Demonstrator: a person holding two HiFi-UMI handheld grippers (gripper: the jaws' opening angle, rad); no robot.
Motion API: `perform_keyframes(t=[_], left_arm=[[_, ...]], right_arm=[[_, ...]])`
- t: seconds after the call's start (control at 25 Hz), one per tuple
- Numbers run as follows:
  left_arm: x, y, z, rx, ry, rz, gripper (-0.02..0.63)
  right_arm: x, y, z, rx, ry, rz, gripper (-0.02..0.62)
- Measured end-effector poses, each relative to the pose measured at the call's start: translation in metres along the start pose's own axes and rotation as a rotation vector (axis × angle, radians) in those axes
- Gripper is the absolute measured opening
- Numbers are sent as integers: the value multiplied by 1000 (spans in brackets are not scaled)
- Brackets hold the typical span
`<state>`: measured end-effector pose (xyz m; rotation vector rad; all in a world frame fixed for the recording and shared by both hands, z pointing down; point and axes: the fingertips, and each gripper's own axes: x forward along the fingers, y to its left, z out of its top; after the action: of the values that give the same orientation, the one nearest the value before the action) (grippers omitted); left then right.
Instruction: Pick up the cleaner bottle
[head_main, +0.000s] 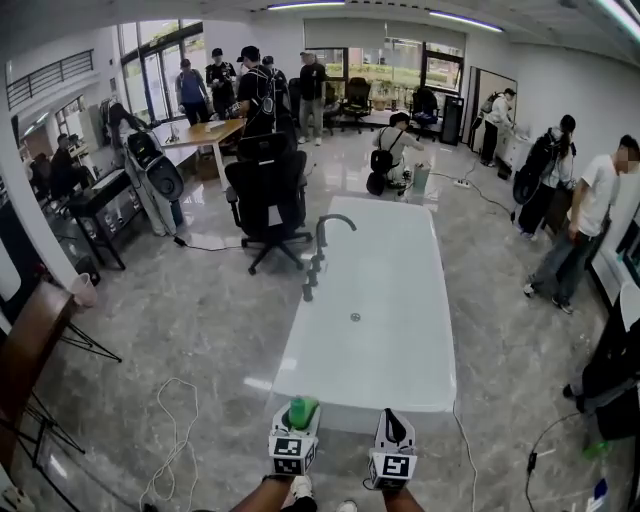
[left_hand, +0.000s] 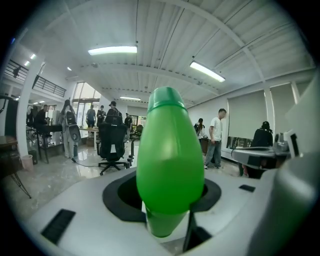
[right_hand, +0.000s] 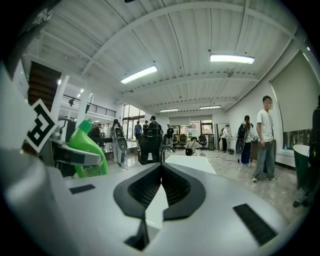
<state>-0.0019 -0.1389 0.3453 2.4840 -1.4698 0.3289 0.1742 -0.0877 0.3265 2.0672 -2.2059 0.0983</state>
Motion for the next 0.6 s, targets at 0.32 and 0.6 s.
perform_keyframes(t=[0.32,0.6], left_arm=[[21,32,42,49,-14,-99,187],[31,52,60,58,-33,-114,187]], right_arm=[[32,22,42,-33,-42,-45,17],[53,34,62,-61,-66,-42,17]])
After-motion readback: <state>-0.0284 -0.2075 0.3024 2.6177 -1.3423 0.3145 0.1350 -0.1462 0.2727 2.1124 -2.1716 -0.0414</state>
